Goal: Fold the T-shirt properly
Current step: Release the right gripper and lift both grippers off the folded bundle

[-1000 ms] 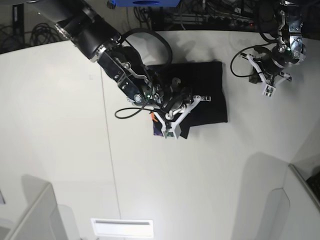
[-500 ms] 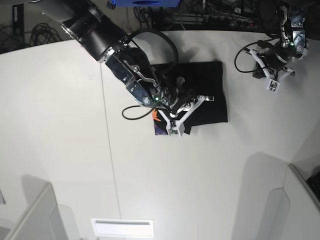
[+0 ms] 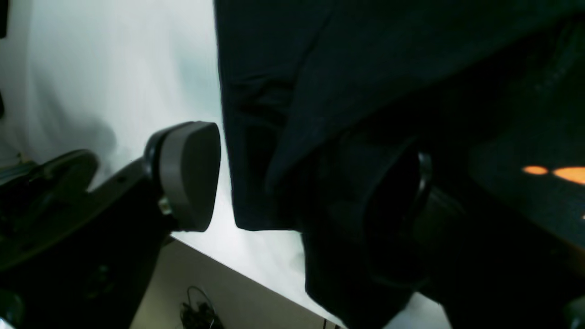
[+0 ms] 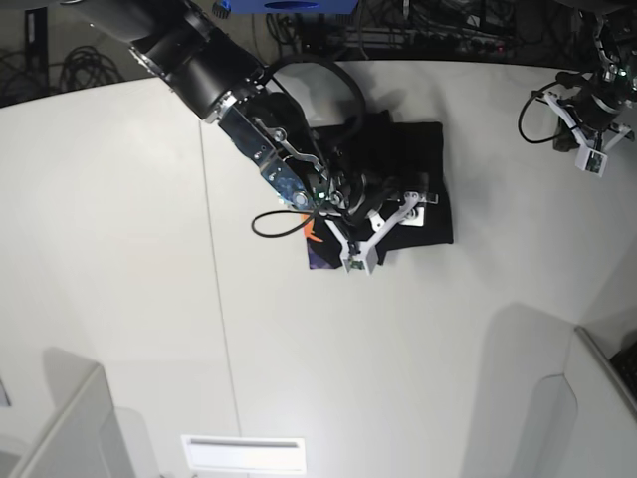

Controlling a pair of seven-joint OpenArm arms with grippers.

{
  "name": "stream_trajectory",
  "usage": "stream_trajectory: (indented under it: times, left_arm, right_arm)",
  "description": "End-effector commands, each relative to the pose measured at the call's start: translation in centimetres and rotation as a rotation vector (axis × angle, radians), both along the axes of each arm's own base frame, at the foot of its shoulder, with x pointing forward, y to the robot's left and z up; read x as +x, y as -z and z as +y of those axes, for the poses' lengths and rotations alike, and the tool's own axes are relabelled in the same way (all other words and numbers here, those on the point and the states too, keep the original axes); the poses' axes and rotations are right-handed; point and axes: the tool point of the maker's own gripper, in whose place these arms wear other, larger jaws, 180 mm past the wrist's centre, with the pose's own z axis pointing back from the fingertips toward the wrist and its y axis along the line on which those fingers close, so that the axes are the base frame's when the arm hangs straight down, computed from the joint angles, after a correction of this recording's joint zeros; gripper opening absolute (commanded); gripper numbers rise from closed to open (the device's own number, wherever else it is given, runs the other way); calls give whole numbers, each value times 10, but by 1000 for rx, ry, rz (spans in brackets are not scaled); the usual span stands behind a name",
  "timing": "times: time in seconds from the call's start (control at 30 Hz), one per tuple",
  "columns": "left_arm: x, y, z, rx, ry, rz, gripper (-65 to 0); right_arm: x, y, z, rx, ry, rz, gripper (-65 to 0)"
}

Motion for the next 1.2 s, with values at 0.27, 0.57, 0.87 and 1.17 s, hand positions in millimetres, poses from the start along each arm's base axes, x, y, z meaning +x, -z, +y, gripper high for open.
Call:
stream_trajectory:
  times: [0.27, 0.57, 0.87, 1.17]
  left_arm:
    - [1, -8, 6, 16, 2, -18, -650]
    - [1, -8, 6, 16, 3, -19, -650]
    - [0, -8, 6, 15, 1, -18, -650]
    - [-2, -7, 6, 14, 0, -11, -650]
  right_arm:
    - [7, -27, 26, 59, -62, -75, -174]
    - [16, -19, 36, 11, -92, -113, -174]
    - [9, -16, 57, -47, -194, -200, -174]
    - [16, -40, 74, 21, -222, -245, -174]
